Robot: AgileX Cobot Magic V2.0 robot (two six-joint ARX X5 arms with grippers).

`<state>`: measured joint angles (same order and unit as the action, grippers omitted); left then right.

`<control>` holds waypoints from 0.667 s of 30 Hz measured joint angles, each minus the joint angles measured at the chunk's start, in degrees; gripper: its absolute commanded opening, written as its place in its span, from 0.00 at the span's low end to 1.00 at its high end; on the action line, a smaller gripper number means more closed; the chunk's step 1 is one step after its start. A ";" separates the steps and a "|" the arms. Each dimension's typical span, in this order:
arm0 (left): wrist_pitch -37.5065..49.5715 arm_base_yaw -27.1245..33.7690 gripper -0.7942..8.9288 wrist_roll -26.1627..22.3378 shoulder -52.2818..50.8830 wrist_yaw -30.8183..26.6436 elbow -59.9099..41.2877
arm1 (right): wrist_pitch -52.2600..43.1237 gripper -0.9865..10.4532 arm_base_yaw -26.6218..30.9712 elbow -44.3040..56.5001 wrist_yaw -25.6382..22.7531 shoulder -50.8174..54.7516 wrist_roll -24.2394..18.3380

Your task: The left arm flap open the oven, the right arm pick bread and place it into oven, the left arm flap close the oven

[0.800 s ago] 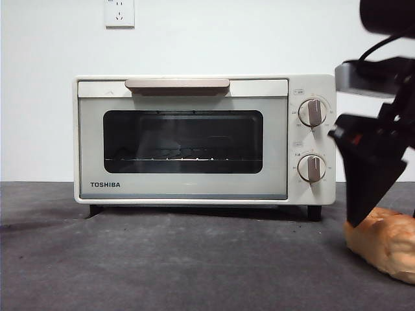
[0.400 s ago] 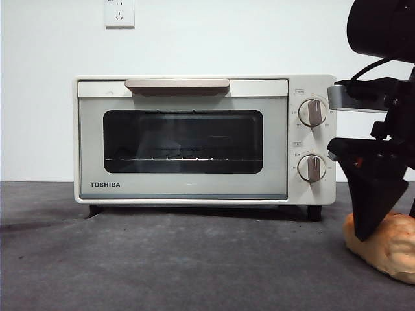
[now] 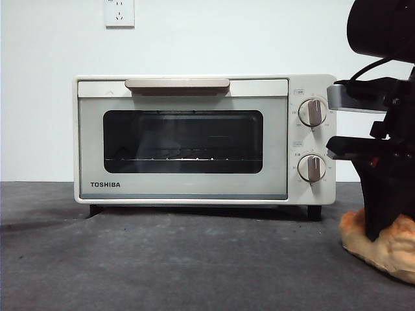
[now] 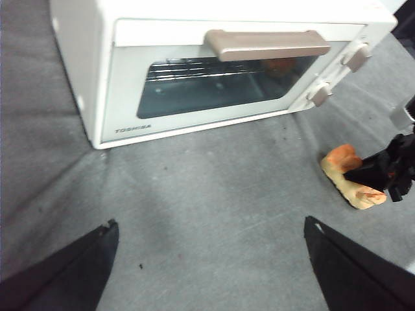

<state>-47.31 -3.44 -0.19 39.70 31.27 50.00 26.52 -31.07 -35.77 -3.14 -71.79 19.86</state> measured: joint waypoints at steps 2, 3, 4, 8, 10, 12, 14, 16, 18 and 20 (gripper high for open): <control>1.49 -1.07 0.56 0.85 0.02 -0.15 0.00 | 0.02 0.20 0.00 0.00 0.13 1.53 0.00; 2.38 -1.60 0.56 1.22 0.04 -0.28 0.00 | 0.02 0.20 0.00 0.00 0.15 2.38 0.00; 3.45 -2.19 0.56 1.55 0.17 -0.39 0.00 | 0.04 0.20 0.00 0.00 0.13 3.67 -0.02; 6.01 -4.96 0.56 3.23 1.88 -2.23 0.92 | 2.93 0.20 0.00 -0.50 0.13 9.27 -0.13; 6.95 -6.56 0.56 3.76 3.54 -3.26 2.16 | 4.85 0.20 0.00 -1.66 0.13 11.67 -0.35; 8.83 -8.31 0.56 4.24 5.79 -4.48 3.72 | 6.56 0.20 0.00 -3.78 0.15 13.97 -0.55; 11.21 -9.97 0.56 4.70 8.09 -4.90 5.20 | 7.65 0.20 0.00 -5.88 0.13 15.89 -0.70; 13.20 -11.80 0.52 5.29 10.75 -5.20 7.02 | 9.03 0.20 0.00 -8.28 0.13 17.59 -1.18; 14.19 -13.49 0.42 5.49 13.57 -5.64 9.09 | 10.56 0.20 0.00 -10.38 0.13 18.73 -1.64; 15.02 -14.93 0.31 5.53 16.50 -5.73 11.02 | 11.89 0.20 0.00 -12.15 0.13 19.61 -2.03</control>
<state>-32.29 -18.37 5.34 56.21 25.54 61.01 38.41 -31.07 -47.92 -3.01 -52.18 17.82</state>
